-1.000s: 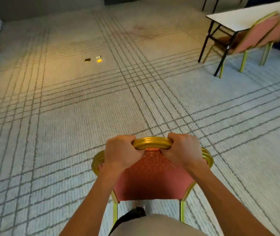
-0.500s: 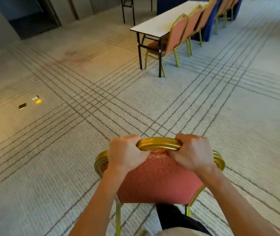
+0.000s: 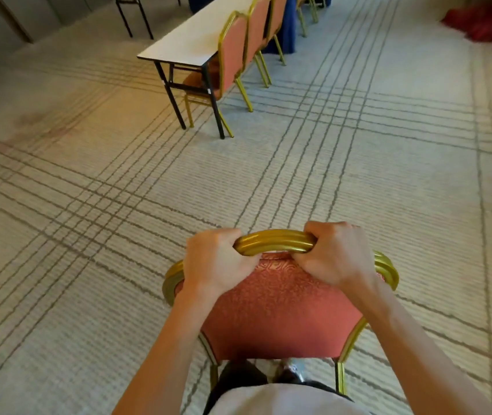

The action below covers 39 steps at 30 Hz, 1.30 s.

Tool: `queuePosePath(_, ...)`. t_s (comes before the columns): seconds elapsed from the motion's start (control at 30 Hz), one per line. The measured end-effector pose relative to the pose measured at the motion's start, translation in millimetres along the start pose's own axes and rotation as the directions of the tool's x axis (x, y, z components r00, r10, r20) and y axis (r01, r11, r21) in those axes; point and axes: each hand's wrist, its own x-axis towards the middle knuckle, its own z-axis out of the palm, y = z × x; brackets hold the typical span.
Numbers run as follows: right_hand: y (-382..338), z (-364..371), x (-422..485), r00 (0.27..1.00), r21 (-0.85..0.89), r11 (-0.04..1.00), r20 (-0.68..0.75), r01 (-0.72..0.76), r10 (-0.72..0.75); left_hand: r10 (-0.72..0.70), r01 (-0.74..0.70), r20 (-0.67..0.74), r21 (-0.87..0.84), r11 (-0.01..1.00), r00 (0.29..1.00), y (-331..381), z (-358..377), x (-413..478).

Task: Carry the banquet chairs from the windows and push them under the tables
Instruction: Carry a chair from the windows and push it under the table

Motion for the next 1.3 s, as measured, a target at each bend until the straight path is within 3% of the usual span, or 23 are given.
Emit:
queuePosePath(0.13,20.4,3.4,51.4,0.998,-0.002,0.998,0.020,-0.057,0.057,0.060,-0.058,0.043,-0.040,0.998,0.997,-9.4,27.4,61.3)
queuePosePath(0.43,56.0,42.4,204.7,0.984,-0.048,0.990,-0.120,-0.135,0.129,0.111,-0.101,0.105,-0.101,0.990,0.988,-63.7,102.3,226.8)
queuePosePath(0.77,85.9,35.4,360.9,0.941,-0.106,0.960,-0.249,-0.260,0.228,0.300,-0.275,0.114,-0.192,0.942,0.947,-83.6,136.3,418.9)
queuePosePath(1.07,184.6,56.9,520.3,0.906,-0.077,0.933,-0.282,-0.351,0.317,0.393,-0.357,0.157,-0.215,0.909,0.906,-81.4,235.6,600.6)
queuePosePath(1.3,268.9,58.3,646.6,0.909,-0.047,0.936,-0.260,-0.347,0.324,0.347,-0.299,0.238,-0.215,0.930,0.907,-59.6,306.4,732.7)
